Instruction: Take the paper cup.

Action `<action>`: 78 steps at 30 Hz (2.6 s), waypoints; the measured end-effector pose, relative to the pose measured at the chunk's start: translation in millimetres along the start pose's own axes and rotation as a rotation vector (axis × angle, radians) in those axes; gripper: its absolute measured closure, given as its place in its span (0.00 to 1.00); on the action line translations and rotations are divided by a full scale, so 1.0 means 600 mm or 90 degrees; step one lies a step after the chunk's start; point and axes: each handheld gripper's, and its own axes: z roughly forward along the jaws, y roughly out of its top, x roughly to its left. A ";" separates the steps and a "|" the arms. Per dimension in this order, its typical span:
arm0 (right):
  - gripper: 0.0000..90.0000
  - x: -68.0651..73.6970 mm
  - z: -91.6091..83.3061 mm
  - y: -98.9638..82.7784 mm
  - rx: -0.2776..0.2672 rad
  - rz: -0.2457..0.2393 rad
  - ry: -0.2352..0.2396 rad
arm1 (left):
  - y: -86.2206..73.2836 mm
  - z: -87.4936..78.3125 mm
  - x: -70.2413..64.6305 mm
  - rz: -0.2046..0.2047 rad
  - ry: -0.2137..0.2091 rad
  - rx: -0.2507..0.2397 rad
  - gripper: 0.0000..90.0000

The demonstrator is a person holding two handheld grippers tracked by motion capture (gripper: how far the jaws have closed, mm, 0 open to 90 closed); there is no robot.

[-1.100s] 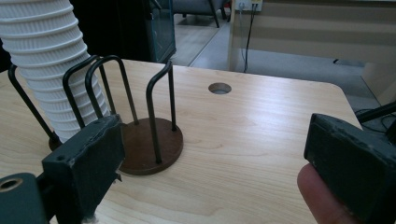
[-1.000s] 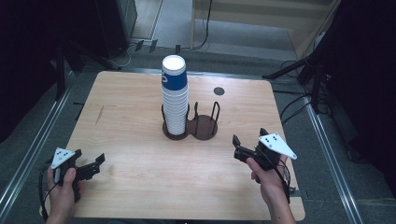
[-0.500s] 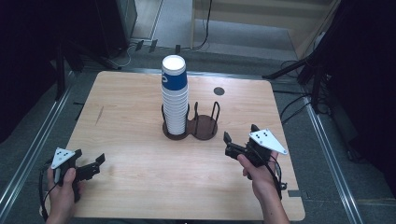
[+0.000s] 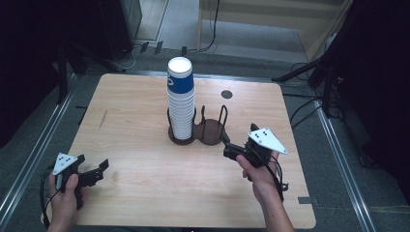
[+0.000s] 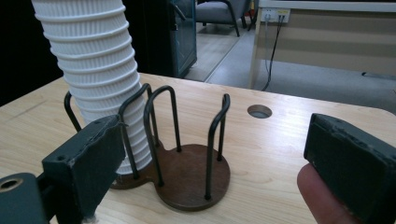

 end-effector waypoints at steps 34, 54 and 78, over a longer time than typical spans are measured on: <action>0.06 0.057 0.037 0.040 -0.007 -0.012 0.037 | 0.000 0.000 0.001 0.001 -0.006 0.002 0.09; 0.05 0.099 0.062 0.065 -0.014 -0.016 0.066 | 0.000 0.000 0.002 0.000 -0.010 0.000 0.09; 0.05 0.135 0.090 0.092 -0.021 -0.010 0.091 | 0.000 -0.001 0.003 -0.001 -0.013 0.000 0.09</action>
